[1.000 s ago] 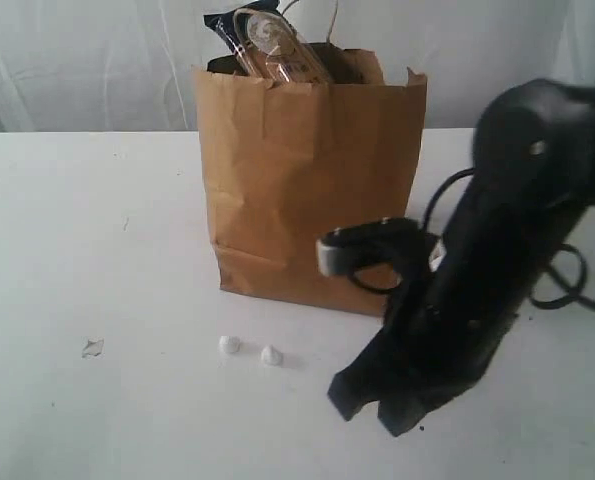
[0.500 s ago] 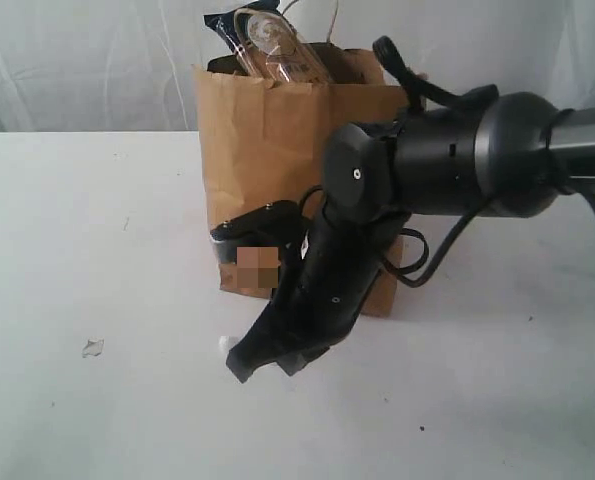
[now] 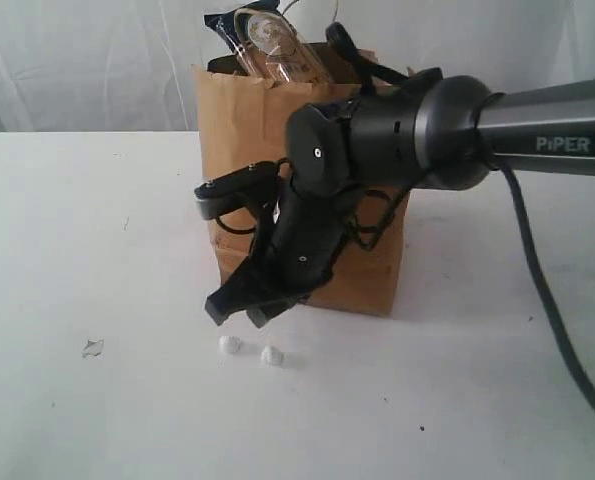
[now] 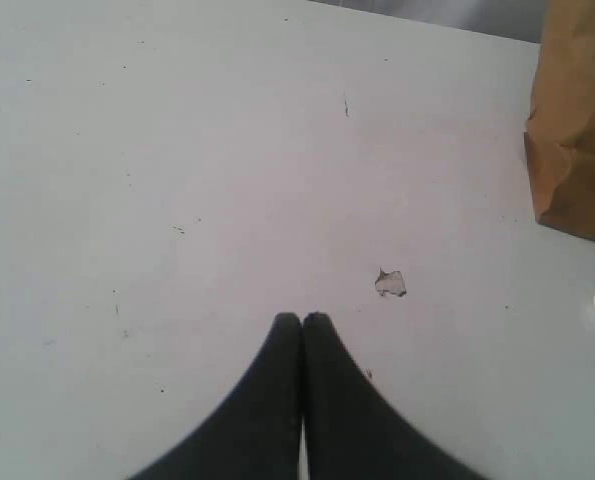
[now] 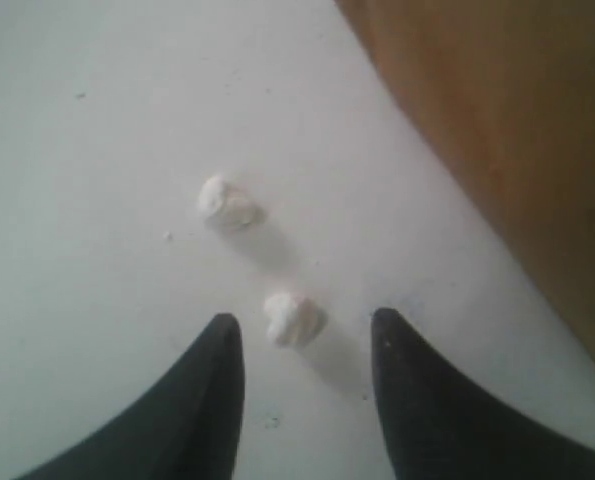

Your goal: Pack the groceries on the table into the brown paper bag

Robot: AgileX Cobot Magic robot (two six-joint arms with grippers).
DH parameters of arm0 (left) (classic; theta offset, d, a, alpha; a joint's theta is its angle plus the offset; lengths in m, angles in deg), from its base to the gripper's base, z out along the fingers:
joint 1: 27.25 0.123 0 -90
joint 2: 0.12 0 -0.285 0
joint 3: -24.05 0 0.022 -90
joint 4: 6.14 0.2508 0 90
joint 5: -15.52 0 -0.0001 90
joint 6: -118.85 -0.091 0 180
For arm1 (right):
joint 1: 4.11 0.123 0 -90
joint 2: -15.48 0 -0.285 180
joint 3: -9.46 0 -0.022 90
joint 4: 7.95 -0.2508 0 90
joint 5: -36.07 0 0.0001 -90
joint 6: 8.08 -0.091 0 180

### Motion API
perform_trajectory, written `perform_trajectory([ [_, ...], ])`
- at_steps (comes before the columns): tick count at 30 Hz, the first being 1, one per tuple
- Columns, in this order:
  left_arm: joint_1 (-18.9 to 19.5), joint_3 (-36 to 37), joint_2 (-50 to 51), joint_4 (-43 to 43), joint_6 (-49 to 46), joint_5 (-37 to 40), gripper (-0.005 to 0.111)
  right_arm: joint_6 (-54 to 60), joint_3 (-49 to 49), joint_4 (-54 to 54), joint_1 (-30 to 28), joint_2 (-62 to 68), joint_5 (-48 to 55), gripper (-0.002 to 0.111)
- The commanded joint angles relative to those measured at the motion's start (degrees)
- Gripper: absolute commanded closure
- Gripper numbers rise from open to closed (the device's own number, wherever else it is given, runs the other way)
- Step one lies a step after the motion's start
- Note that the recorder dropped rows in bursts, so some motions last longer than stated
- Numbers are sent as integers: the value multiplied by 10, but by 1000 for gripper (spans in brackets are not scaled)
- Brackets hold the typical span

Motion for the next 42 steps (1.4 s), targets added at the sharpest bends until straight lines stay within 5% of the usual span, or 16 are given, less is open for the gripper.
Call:
perform_trajectory([
  [1, 0, 2, -3, -4, 0, -2, 107, -37, 13, 13, -21, 29, 11, 68],
  [17, 0, 2, -3, -4, 0, -2, 107, -16, 15, -56, -19, 89, 6, 69],
  [23, 0, 2, -3, -4, 0, -2, 107, -10, 15, -62, -19, 90, 9, 92],
  [36, 0, 2, -3, -4, 0, -2, 107, 47, 15, -209, -15, 0, 234, 97],
  [42, 0, 2, -3, -4, 0, -2, 107, 63, 17, -262, 24, -92, 244, 97],
])
